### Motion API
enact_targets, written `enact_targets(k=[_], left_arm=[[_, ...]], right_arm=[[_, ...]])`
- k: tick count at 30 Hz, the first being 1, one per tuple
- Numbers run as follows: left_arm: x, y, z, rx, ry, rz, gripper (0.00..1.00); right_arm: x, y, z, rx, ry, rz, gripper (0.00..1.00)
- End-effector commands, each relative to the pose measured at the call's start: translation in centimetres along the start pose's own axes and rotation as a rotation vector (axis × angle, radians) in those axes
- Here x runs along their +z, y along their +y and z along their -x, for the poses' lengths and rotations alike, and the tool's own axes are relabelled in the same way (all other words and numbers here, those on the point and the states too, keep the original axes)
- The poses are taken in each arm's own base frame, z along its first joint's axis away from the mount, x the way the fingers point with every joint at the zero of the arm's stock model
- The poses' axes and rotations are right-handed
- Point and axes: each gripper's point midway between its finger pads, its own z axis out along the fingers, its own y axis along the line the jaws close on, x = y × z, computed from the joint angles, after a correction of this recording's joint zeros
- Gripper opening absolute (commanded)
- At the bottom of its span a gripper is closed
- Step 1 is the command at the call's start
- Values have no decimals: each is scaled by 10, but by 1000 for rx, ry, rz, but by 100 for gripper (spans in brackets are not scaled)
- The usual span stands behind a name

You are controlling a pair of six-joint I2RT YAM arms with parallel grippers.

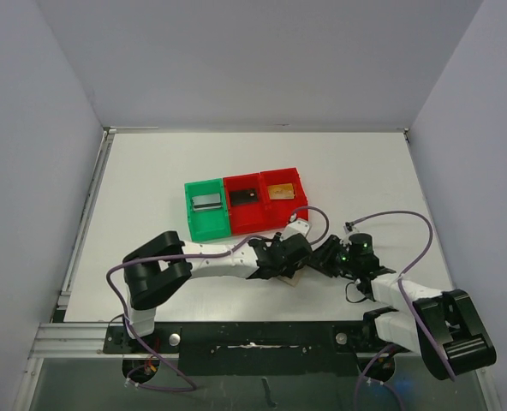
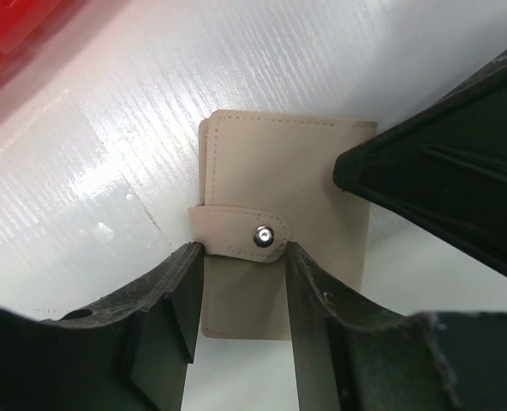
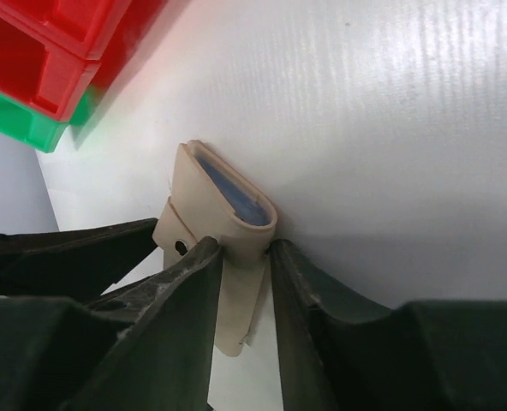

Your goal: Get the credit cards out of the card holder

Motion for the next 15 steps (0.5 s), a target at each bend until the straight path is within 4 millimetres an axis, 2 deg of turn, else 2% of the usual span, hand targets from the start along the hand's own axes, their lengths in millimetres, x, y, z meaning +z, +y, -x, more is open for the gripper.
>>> enact_targets(k=[1,3,7,10,15], left_arm=[[8,-1,12,52,-70,40,33],[6,3,13,58,-81,65,32],[-4,14,20,24,-123,120,32],[-10,23,25,-1,-149,154,35],[-15,38,30,-31,-182,231,37]], right_arm=[[3,5,-1,-41,21,3,23],[3,4,-2,-53,26,1,13],[4,2,-7,-89,63,2,4],[4,-1,-12,-112,87,-2,0],[3,-1,-17,-153,111,-9,0]])
